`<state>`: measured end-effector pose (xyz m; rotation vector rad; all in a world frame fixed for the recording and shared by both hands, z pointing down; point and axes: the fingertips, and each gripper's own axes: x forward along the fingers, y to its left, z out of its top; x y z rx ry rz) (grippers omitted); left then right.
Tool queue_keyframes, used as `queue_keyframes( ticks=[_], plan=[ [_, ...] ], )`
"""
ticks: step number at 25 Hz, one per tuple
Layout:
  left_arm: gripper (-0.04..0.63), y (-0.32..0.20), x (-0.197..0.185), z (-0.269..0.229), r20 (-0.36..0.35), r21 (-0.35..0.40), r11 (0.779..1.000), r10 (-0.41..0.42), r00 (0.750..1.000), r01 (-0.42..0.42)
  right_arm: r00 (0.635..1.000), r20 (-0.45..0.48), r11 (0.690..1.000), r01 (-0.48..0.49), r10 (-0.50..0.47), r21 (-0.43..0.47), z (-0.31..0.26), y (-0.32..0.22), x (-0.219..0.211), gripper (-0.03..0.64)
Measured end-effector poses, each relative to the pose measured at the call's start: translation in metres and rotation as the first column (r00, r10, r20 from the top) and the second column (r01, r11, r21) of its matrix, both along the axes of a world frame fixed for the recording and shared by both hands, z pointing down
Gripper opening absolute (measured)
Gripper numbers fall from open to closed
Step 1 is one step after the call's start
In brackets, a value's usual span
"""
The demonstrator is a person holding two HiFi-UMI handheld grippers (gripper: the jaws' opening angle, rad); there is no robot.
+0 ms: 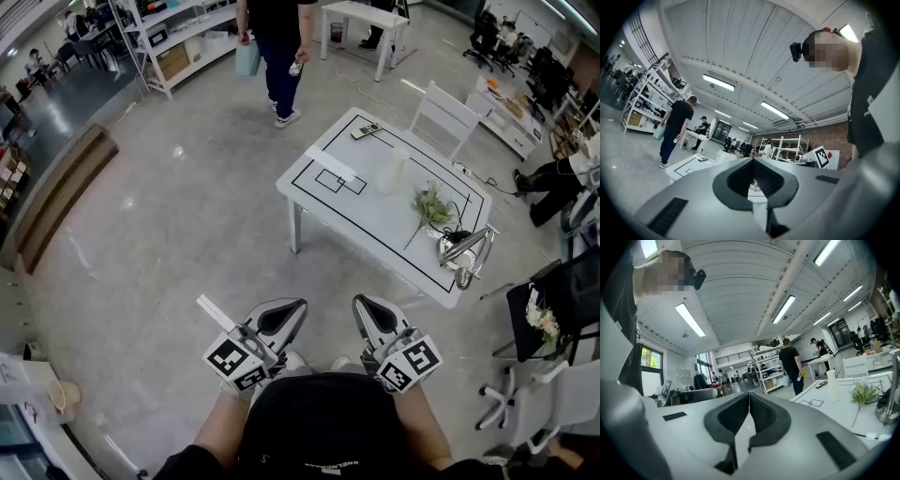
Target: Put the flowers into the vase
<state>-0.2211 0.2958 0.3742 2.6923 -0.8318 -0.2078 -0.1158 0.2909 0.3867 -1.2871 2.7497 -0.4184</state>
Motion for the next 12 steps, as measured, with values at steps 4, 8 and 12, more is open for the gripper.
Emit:
queue_keyframes(
  ticks=[4,8,12],
  plan=[
    [0.005,-0.007,-0.025,0.011,0.006,-0.021,1.0,0.001,1.0,-0.001,1.0,-0.018,1.0,-0.008,0.008,-0.004,0.005,-0.003,-0.023,0.011],
    [0.005,-0.015,-0.042,0.019,-0.005,-0.038,0.999,-0.006,1.0,0.006,0.999,-0.03,1.0,-0.023,0.022,-0.021,0.012,-0.01,-0.034,0.011],
    [0.005,-0.028,-0.05,0.027,0.004,-0.05,0.999,-0.011,1.0,0.011,0.999,-0.033,0.999,-0.028,0.027,-0.027,0.017,-0.028,-0.039,0.011]
  ],
)
